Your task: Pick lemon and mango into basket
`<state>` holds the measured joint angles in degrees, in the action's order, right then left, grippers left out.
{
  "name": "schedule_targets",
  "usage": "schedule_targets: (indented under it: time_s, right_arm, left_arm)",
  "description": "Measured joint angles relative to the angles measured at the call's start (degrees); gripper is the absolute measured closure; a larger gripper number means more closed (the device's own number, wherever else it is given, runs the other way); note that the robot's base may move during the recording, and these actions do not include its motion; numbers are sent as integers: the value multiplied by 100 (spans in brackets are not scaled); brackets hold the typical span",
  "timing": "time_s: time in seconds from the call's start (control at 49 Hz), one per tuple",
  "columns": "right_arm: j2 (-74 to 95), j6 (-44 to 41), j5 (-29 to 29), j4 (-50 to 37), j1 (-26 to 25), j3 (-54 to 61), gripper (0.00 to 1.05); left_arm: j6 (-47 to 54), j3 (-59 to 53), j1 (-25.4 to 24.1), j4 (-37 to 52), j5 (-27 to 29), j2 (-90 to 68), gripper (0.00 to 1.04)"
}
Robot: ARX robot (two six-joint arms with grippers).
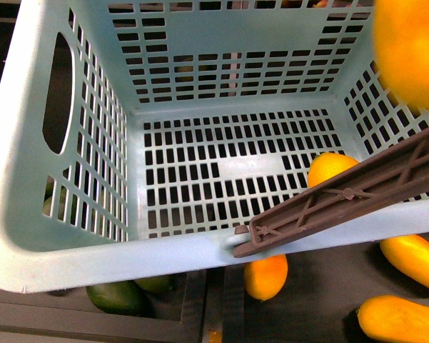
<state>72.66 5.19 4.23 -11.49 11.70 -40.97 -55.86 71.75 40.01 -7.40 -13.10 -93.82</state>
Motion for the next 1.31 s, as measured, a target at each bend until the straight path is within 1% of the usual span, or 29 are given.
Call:
schedule_targets:
  time_s: [0.041, 0.061, 0.204, 0.245, 0.286, 0.326, 0.367, 0.428, 0.469, 0.51, 0.591, 0.693, 0.734, 0.775, 1.02, 1.305]
  right_arm:
    - [-81, 0, -136, -17, -44, 31, 9]
    - [-116, 2, -177, -17, -76, 48, 7]
    - [-645, 144, -647, 199, -597, 227, 9]
    - [-787, 33, -863, -485, -671, 501, 16]
    - [-953, -170, -887, -1421, -721, 905, 24]
    - [-1110, -282, -852, -2052, -737, 1281, 33]
    - [-1224, -334, -815, -2326, -754, 1528, 40]
    - [-1447, -398, -734, -2500, -815, 1937, 54]
    - [-1534, -420, -535, -2524, -920, 2072, 59]
    - [-1622, -444, -457, -2546, -1012, 2194, 64]
    - [-1792, -459, -461, -2575, -1119, 2413, 75]
    - [-2090, -466, -444, -2590, -1158, 2723, 92]
    - [-2234, -470, -442, -2590, -1158, 2857, 101]
    - [-2378, -492, -439, -2583, -1161, 2979, 103]
    - [-3193, -498, -437, -2273, -1163, 3488, 103]
    - [-3880, -496, -437, -1832, -1163, 3735, 103]
  left_arm:
    - [0, 0, 0, 0, 0, 0, 100]
    - [0, 0, 0, 0, -2, 0, 100]
    - [-13, -2, 0, -2, 2, -15, 100]
    - [-7, -2, 0, -2, 20, -15, 100]
    - [0, -2, 0, -2, 39, -15, 100]
    - [7, -2, 0, -2, 42, -15, 100]
    - [11, -2, 0, -2, 35, -15, 100]
    - [2, -2, 0, -2, 0, -15, 100]
    - [2, -2, 0, -2, -4, -15, 100]
    - [4, -2, 0, -2, 0, -15, 100]
    - [2, -2, 0, -2, -2, -15, 100]
    - [7, -2, 2, -2, 2, -15, 100]
    - [7, -2, 2, -2, 2, -15, 100]
    - [4, -2, 2, -2, -4, -15, 100]
    - [13, -2, 0, -2, 37, -15, 100]
    - [9, -2, 0, -2, 4, -15, 100]
